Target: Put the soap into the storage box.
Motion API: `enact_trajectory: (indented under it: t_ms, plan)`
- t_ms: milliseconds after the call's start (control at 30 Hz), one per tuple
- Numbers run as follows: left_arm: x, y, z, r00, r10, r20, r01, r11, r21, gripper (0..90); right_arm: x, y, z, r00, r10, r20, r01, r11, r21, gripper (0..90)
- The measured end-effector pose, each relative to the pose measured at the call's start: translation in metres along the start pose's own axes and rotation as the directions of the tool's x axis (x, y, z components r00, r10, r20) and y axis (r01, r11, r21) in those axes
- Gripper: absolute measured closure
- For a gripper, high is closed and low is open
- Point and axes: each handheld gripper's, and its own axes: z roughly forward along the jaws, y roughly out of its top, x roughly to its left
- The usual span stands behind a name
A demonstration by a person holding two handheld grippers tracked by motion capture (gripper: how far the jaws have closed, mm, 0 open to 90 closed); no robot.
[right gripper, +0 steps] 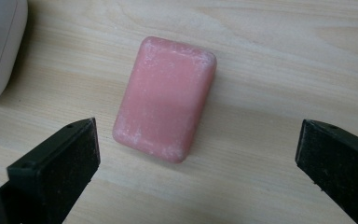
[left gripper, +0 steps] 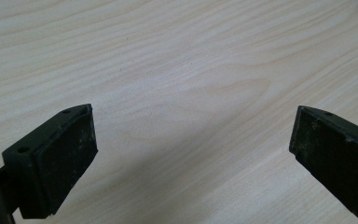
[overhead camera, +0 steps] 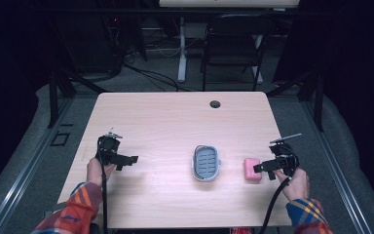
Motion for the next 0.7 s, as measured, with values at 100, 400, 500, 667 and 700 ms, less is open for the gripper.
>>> enact_trajectory:
  t_ms: [100, 400, 500, 667, 700]
  plan:
    - [0.0, 0.0, 0.0, 1.0, -0.005, 0.002, 0.005, 1.0, 0.001, 0.7, 0.004, 0.003, 0.001, 0.9999, -0.01, 0.002, 0.01, 1.0, 0.008, 0.0]
    - [0.0, 0.0, 0.002, 1.0, -0.004, 0.002, 0.004, 1.0, 0.005, 0.7, 0.013, 0.014, 0.014, 0.9997, -0.004, 0.025, 0.003, 1.0, 0.027, 0.0]
    - [0.0, 0.0, 0.002, 1.0, -0.005, 0.006, 0.005, 1.0, 0.006, 0.7, 0.017, 0.018, 0.019, 0.9995, -0.009, 0.03, 0.008, 0.999, 0.046, 0.0]
    - [0.0, 0.0, 0.003, 1.0, -0.003, 0.008, 0.003, 1.0, 0.008, 0.7, 0.024, 0.024, 0.028, 0.9985, -0.018, 0.052, 0.014, 0.998, 0.06, 0.0]
    - [0.0, 0.0, 0.003, 1.0, -0.003, 0.008, 0.003, 1.0, 0.008, 0.8, 0.024, 0.025, 0.028, 0.9982, -0.021, 0.056, 0.018, 0.998, 0.062, 0.0]
